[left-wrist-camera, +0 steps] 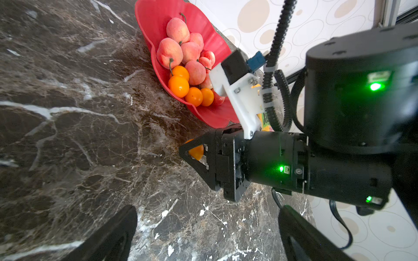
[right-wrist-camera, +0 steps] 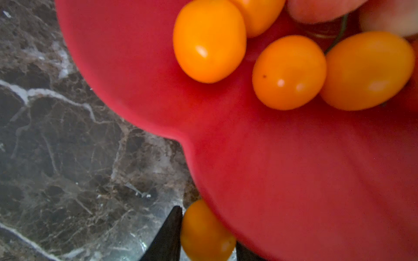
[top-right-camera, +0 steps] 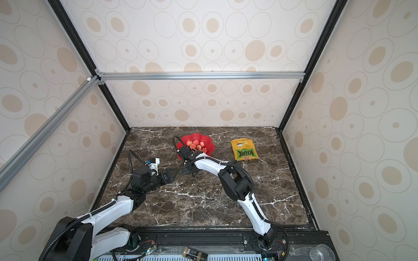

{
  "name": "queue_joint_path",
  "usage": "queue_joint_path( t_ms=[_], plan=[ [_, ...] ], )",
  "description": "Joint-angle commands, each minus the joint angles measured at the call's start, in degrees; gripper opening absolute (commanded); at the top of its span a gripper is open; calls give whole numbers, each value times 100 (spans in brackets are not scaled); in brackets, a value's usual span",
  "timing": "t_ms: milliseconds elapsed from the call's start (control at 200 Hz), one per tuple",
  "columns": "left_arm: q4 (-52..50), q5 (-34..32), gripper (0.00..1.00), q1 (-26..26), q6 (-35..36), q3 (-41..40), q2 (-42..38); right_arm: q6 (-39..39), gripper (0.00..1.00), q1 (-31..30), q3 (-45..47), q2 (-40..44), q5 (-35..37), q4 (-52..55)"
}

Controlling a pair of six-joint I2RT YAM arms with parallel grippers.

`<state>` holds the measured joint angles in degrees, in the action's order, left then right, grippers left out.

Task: Arrange fruit in a fruit bowl
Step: Pick up the fruit from the center of the table.

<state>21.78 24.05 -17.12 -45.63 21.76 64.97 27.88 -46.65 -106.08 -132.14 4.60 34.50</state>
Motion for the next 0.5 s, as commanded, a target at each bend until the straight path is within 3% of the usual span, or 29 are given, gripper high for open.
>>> queue_joint_path(
  t_ms=[0,180,495],
  plan=[
    [14,-41,98,-23,-19,64,-63,33,36,-11,10,78,72,83],
    [-7,-41,98,-27,-11,109,-73,60,36,-22,328,371,-16,-21],
    [50,-22,98,-67,42,491,209,207,36,3,1521,1615,-55,-366]
  ],
)
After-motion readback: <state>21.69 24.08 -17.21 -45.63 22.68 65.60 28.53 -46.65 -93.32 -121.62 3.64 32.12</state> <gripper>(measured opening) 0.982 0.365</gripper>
